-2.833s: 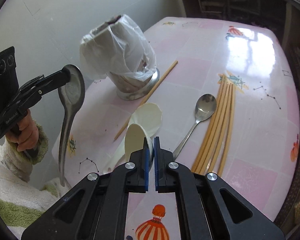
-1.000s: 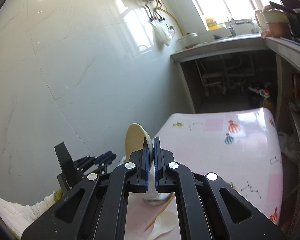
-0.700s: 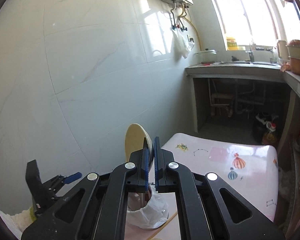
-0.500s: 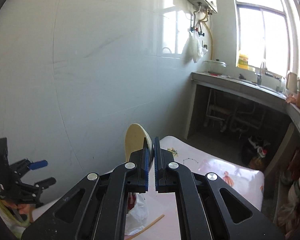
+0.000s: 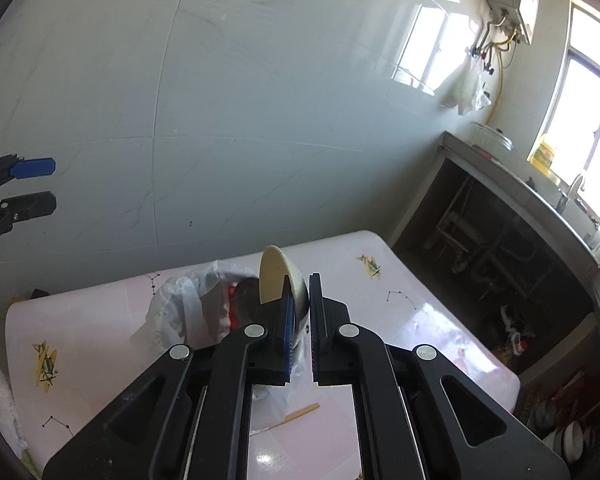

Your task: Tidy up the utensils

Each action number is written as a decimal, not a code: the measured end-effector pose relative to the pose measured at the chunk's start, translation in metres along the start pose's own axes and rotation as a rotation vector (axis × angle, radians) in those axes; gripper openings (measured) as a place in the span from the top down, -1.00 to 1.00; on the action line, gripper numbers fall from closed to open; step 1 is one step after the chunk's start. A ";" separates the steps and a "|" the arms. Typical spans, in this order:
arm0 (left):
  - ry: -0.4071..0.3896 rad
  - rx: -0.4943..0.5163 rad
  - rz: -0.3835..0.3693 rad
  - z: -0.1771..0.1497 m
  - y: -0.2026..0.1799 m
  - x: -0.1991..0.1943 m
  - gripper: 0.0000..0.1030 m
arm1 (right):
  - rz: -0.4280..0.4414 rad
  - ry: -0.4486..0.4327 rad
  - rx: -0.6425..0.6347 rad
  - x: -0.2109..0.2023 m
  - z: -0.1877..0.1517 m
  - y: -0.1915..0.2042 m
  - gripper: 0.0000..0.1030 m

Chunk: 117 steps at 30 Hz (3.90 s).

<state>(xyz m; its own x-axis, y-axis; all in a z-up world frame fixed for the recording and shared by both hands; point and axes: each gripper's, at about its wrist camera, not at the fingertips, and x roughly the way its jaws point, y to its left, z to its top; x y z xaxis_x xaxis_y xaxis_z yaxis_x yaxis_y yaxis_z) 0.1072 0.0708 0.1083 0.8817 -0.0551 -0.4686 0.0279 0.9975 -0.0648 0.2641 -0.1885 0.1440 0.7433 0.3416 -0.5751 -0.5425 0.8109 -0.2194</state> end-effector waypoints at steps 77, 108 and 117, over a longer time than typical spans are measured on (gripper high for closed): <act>0.262 0.567 -0.524 -0.118 -0.190 0.059 0.13 | 0.284 0.372 0.506 0.024 -0.217 -0.064 0.65; 0.335 0.635 -0.655 -0.102 -0.224 0.105 0.32 | 0.206 0.335 0.552 -0.021 -0.229 -0.023 0.94; 0.474 0.680 -0.665 -0.110 -0.229 0.118 0.30 | 0.260 0.339 0.590 -0.015 -0.234 -0.025 0.92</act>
<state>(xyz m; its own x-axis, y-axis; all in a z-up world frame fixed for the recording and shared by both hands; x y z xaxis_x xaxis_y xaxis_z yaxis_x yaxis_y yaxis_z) 0.1533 -0.1691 -0.0293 0.3229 -0.4634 -0.8252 0.8234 0.5674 0.0036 0.1745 -0.3251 -0.0267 0.4053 0.4702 -0.7840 -0.3129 0.8771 0.3643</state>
